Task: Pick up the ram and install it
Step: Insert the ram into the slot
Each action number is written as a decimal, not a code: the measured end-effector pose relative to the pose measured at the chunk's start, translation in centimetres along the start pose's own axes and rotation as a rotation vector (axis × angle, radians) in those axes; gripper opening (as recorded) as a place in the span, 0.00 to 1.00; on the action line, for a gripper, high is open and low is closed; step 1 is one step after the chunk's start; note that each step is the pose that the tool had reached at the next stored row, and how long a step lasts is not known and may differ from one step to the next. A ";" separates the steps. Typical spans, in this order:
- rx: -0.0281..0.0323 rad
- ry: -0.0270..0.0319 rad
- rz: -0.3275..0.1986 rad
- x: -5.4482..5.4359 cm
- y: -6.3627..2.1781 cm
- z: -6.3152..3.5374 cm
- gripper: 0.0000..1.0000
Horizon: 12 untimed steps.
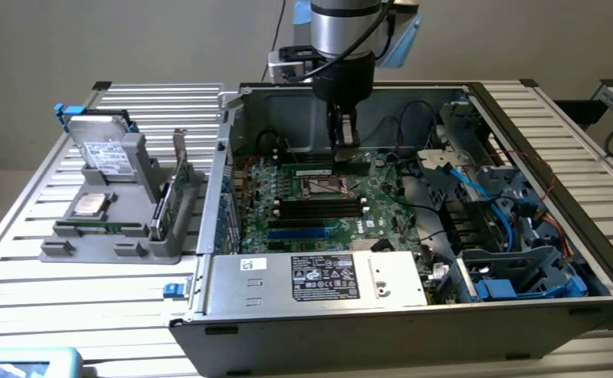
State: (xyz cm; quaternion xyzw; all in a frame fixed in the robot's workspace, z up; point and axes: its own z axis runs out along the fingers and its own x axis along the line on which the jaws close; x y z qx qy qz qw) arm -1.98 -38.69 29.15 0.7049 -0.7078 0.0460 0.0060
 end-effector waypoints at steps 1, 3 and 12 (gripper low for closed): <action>0.0000 0.0001 0.000 0.0 0.01 0.11 0.13; -0.0001 0.0006 0.001 0.0 0.02 0.31 0.13; 0.0000 0.0029 0.002 0.0 0.08 1.00 0.13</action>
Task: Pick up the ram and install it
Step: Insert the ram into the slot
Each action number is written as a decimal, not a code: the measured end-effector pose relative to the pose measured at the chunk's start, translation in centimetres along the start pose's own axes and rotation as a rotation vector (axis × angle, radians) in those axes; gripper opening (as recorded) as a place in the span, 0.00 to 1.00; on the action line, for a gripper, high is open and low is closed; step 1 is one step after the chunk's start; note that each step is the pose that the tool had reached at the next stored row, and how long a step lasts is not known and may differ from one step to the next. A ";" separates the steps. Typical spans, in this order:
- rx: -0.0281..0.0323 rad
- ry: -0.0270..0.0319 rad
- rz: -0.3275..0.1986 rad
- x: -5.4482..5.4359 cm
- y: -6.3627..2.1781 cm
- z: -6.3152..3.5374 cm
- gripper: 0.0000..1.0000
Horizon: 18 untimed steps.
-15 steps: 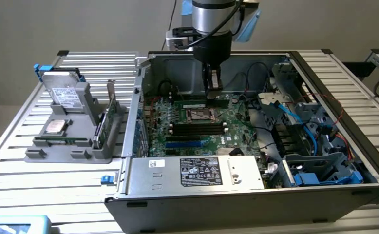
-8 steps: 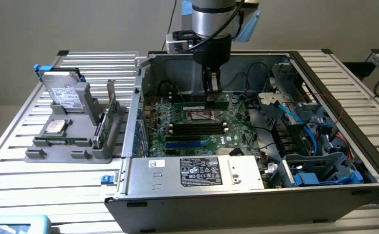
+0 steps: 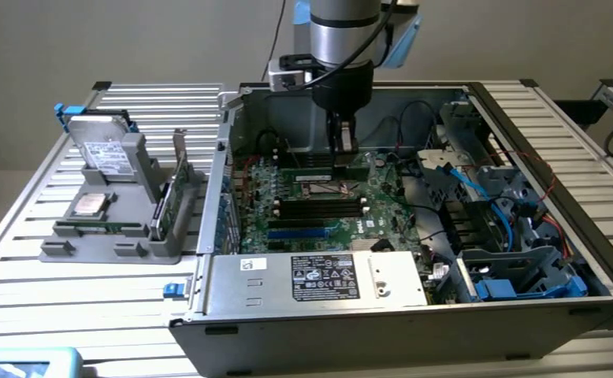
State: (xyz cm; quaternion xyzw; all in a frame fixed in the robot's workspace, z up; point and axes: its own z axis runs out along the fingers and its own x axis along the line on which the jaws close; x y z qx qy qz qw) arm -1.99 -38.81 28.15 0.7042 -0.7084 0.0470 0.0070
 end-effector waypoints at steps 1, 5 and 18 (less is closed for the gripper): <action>0.0000 0.0011 0.000 0.0 0.01 0.04 0.13; 0.0002 0.0044 0.000 0.1 0.03 0.23 0.13; 0.0003 0.0048 0.000 0.3 0.33 1.15 0.13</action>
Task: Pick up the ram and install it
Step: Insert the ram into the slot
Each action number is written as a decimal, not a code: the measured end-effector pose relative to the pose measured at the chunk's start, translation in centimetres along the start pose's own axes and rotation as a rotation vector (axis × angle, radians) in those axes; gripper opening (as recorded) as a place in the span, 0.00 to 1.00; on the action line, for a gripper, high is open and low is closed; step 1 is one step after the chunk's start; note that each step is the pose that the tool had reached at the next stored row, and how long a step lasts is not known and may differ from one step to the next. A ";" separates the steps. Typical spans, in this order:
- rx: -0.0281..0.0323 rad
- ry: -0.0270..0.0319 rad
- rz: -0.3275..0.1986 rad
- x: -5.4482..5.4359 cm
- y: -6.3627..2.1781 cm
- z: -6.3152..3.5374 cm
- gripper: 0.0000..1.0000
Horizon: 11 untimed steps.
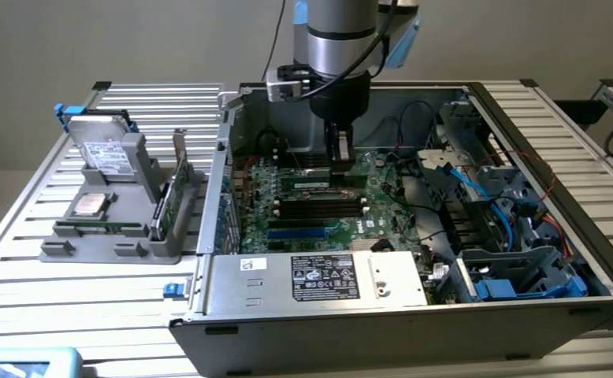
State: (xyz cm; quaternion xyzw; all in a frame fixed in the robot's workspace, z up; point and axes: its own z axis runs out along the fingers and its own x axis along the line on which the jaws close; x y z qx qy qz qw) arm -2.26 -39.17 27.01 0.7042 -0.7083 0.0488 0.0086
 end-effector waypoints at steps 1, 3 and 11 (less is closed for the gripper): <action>-0.0001 0.0000 0.000 0.0 0.00 0.11 0.13; 0.0000 0.0000 0.000 0.1 0.02 0.33 0.13; -0.0001 0.0001 0.001 0.2 0.04 0.97 0.13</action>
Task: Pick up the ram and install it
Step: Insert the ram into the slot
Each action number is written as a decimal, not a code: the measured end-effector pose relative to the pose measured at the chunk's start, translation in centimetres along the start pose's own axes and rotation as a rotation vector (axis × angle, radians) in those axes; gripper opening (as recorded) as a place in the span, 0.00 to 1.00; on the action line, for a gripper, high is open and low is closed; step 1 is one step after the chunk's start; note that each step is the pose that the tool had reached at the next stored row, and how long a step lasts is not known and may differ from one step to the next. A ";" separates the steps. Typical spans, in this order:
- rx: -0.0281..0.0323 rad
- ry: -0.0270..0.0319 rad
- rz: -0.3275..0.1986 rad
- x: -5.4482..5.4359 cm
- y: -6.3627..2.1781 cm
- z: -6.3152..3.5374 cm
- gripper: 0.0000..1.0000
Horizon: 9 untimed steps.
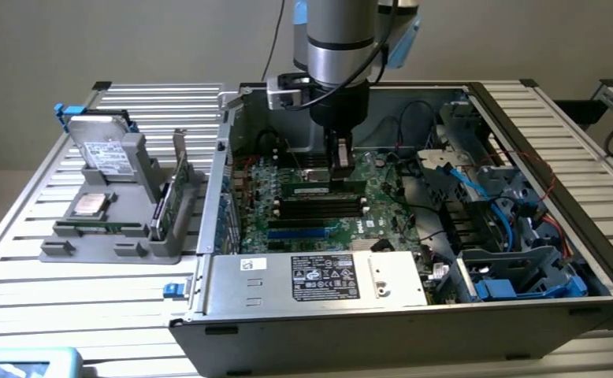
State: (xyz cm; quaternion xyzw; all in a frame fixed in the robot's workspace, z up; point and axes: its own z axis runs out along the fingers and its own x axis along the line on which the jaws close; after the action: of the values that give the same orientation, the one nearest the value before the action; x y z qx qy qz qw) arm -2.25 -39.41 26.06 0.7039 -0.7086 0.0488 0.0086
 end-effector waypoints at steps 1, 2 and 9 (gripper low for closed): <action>0.0000 0.0000 0.000 0.0 0.01 0.03 0.13; 0.0000 -0.0002 0.001 0.0 0.01 0.09 0.13; -0.0003 0.0002 0.003 0.2 0.04 0.59 0.13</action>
State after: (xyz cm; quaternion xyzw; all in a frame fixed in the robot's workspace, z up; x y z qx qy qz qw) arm -2.26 -39.62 25.48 0.7027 -0.7097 0.0487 0.0087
